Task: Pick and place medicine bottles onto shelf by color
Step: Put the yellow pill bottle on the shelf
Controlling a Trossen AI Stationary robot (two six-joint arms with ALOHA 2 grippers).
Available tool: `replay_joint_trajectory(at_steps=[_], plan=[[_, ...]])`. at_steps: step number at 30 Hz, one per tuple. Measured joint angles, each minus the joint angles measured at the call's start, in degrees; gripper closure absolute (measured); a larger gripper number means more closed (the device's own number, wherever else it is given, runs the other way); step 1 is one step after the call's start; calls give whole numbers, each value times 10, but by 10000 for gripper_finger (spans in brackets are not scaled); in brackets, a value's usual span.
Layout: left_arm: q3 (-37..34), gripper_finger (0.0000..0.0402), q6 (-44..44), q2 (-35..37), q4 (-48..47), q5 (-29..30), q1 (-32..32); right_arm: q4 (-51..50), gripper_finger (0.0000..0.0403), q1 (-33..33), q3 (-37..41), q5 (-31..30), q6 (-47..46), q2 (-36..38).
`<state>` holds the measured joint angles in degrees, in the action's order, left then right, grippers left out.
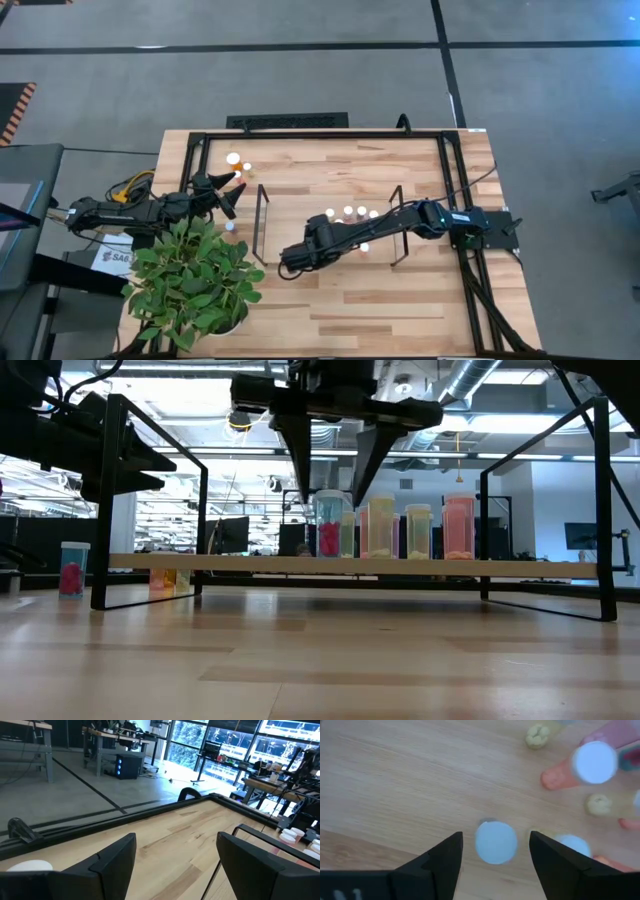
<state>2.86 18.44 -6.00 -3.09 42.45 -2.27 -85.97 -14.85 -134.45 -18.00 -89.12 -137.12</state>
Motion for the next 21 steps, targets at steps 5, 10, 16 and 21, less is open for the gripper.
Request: replay_joint_trajectory(at_steps=[5,10,16,21], plan=[[0,137,0,0,0,0,0,-29,152,4,-4,0,0,14],[0,137,0,0,0,0,0,-40,154,8,-5,0,7,56],[0,137,0,0,0,0,0,-41,154,15,-5,-3,15,150],[0,137,0,0,0,0,0,-40,154,24,-6,-39,80,222]])
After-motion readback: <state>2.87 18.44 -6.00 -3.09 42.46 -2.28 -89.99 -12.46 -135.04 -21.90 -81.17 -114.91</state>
